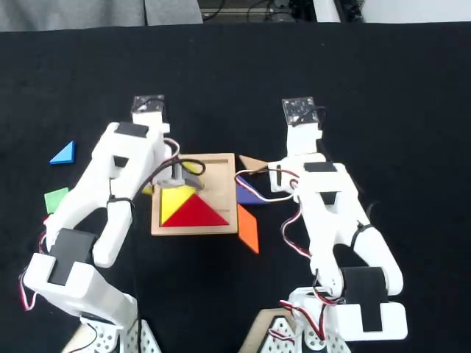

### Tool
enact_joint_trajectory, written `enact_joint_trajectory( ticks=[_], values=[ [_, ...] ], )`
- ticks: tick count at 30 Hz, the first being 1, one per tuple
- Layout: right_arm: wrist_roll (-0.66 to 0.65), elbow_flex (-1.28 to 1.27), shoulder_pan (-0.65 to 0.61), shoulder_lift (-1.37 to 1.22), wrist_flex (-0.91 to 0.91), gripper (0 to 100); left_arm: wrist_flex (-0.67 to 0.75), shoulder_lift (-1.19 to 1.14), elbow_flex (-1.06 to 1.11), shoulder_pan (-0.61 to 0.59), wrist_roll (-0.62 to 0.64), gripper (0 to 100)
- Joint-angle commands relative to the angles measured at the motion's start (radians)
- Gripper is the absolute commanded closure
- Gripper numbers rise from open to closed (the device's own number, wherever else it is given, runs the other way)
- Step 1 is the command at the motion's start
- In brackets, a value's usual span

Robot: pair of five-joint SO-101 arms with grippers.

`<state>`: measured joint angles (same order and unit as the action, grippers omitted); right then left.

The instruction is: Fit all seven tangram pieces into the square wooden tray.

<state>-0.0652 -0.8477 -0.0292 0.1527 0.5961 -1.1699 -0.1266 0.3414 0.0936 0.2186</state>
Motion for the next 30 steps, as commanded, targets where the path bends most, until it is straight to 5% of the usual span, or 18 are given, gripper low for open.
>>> enact_joint_trajectory(
  ticks=[1, 12, 15, 19, 30],
  values=[
    [-0.011, 0.004, 0.005, 0.048, -0.020, 98.7, -0.011, 0.008, -0.116, 0.001, 0.006, 63],
    [-0.003, 0.012, 0.064, 0.056, -0.020, 98.7, 0.189, -0.026, -0.090, 0.064, 0.000, 86],
    [-0.003, 0.019, 0.094, 0.056, -0.021, 98.7, 0.250, -0.066, -0.084, 0.056, -0.089, 97],
    [-0.002, 0.022, 0.104, 0.056, -0.021, 98.7, 0.304, -0.086, -0.085, 0.084, -0.184, 95],
    [-0.002, 0.022, 0.103, 0.050, -0.021, 98.7, 0.407, -0.146, -0.082, 0.159, -0.183, 95]
  ],
)
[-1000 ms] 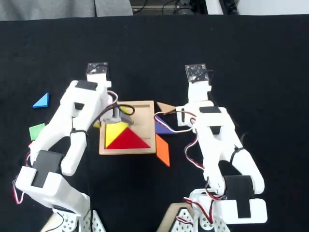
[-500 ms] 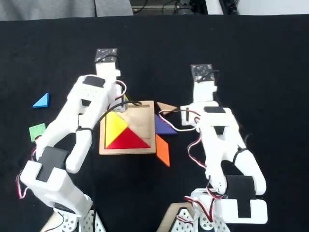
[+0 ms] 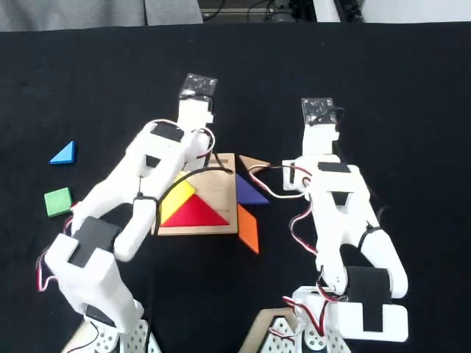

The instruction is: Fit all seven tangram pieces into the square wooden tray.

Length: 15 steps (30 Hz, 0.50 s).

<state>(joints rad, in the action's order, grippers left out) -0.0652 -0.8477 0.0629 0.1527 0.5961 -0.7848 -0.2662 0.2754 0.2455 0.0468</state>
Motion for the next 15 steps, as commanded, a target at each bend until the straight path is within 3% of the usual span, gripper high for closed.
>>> enact_joint_trajectory(
  ticks=[1, 6, 15],
  values=[
    [-0.002, 0.022, 0.008, 0.050, -0.023, 98.7, 0.020, -0.017, -0.016, 0.007, -0.011, 95],
    [-0.002, 0.022, 0.006, 0.050, -0.023, 98.7, 0.017, -0.037, -0.008, 0.010, -0.011, 95],
    [-0.002, 0.022, 0.006, 0.050, -0.023, 98.7, -0.167, -0.037, -0.018, 0.005, -0.018, 95]
  ],
)
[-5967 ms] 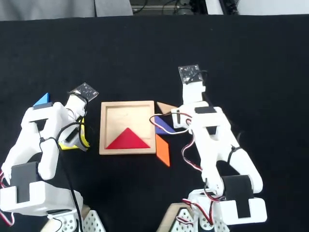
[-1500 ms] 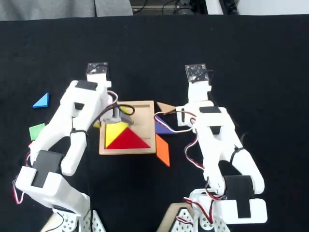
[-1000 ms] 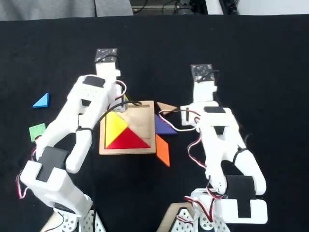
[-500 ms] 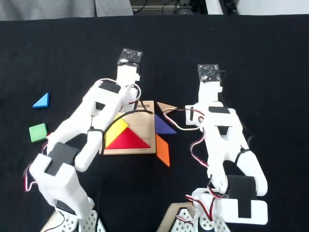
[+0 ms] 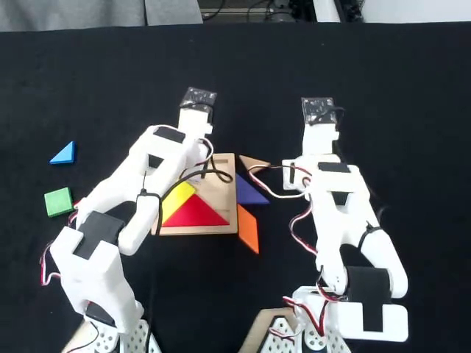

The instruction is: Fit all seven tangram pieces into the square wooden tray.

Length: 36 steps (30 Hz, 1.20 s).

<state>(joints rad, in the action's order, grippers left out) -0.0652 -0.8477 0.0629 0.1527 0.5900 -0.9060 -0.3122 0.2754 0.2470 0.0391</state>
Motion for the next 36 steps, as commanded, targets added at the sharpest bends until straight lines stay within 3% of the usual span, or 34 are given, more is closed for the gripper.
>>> enact_joint_trajectory(
  ticks=[1, 19, 25, 36],
  values=[
    [-0.002, 0.022, 0.006, 0.050, -0.017, 98.7, -0.054, 0.009, -0.018, -0.001, -0.011, 95],
    [-0.002, 0.022, 0.005, 0.048, -0.017, 98.7, -0.086, 0.003, -0.008, -0.065, -0.017, 95],
    [-0.002, 0.022, 0.005, 0.048, -0.017, 98.7, -0.086, 0.006, -0.013, -0.136, -0.173, 95],
    [-0.002, 0.022, 0.005, 0.048, -0.017, 98.7, -0.086, 0.011, -0.018, -0.137, -0.181, 95]
  ],
)
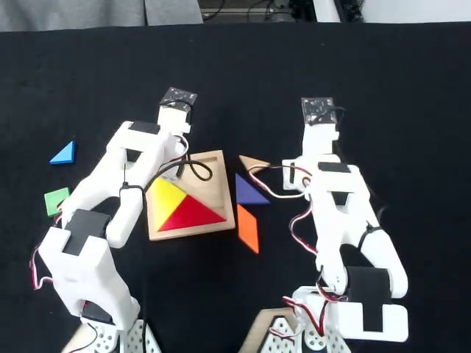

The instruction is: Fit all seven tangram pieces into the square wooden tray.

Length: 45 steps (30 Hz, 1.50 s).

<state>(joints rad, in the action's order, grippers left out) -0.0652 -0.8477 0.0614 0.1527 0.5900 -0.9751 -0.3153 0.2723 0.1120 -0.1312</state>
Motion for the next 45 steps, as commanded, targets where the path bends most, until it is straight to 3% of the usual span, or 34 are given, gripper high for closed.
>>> enact_joint_trajectory(
  ticks=[1, 11, 19, 25, 31, 40, 45],
  values=[
    [-0.002, 0.022, 0.006, 0.048, -0.017, 98.7, -0.017, 0.015, -0.015, -0.001, -0.009, 95],
    [-0.002, 0.022, 0.006, 0.048, -0.017, 98.7, -0.126, 0.115, -0.001, 0.125, 0.005, 95],
    [-0.002, 0.022, 0.008, 0.048, -0.017, 98.7, -0.127, 0.167, 0.036, 0.156, 0.173, 95],
    [-0.002, 0.022, 0.012, 0.051, -0.017, 98.7, -0.060, 0.166, 0.044, 0.157, 0.381, 95],
    [-0.002, 0.022, 0.012, 0.051, -0.017, 98.7, -0.063, 0.167, 0.044, 0.154, 0.407, 95],
    [-0.002, 0.022, 0.009, 0.054, -0.017, 98.7, -0.230, 0.276, 0.018, -0.168, 0.405, 95],
    [-0.002, 0.021, 0.006, 0.054, -0.017, 98.7, -0.295, 0.345, 0.018, -0.332, 0.230, 95]
  ],
)
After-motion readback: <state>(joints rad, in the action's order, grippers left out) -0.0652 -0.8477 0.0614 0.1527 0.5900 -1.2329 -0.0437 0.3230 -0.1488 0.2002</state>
